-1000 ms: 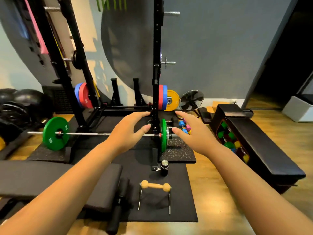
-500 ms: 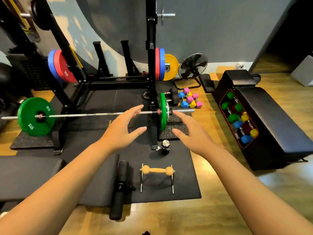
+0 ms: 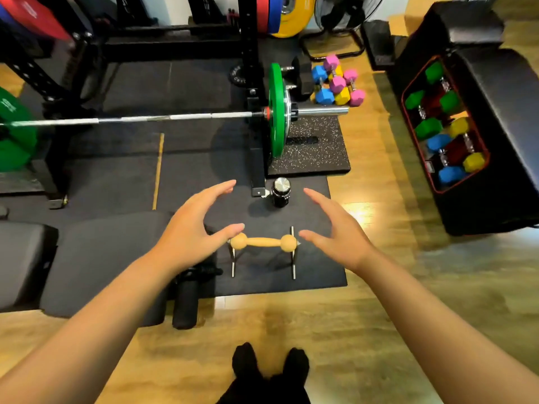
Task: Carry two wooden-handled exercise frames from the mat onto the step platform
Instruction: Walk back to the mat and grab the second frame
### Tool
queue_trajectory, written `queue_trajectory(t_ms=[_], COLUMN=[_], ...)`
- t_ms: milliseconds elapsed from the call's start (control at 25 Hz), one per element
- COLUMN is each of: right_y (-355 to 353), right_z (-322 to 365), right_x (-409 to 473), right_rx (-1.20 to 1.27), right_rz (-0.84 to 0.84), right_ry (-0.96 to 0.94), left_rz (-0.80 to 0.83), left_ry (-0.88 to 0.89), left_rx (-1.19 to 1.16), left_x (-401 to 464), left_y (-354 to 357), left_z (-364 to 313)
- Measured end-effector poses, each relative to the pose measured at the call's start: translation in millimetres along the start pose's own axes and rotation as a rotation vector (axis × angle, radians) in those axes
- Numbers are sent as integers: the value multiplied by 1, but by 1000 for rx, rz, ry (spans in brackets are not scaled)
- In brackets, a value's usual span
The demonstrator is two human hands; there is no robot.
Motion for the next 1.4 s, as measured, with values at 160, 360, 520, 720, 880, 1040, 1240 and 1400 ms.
queue_trajectory(t_ms=[160, 360, 520, 720, 880, 1040, 1240, 1400], right_y=[56, 128, 179, 239, 268, 280, 297, 311], right_z=[-128, -287, -388, -489, -537, -554, -578, -606], right_x=[34, 58, 65, 64, 75, 92, 106, 112], right_rx=[58, 119, 177, 229, 243, 236, 342, 562], right_rz=[-37, -103, -173, -224, -234, -253, -298, -384], right_ry=[52, 149, 200, 275, 322, 335, 461, 589], left_rz=[-28, -73, -146, -213, -283, -195, -178, -202], left_ry=[-63, -138, -241, -355, -413, -484, -578, -711], left_rx=[-71, -172, -228, -256, -294, -279, -330, -509], left_x=[11, -1, -16, -24, -14, -11, -10, -8], left_y=[106, 233, 314, 396, 432, 471, 494, 507], left_z=[100, 222, 328, 433, 475, 494, 514, 534])
Point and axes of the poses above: each hand's wrist, its own x-axis towards the middle knuckle, its own y-axis out of the palm, z = x × y, the point moved 9 cm from there along x, towards the middle knuckle, and after that the axes turned 6 degrees about x, right-handed, at the moved point
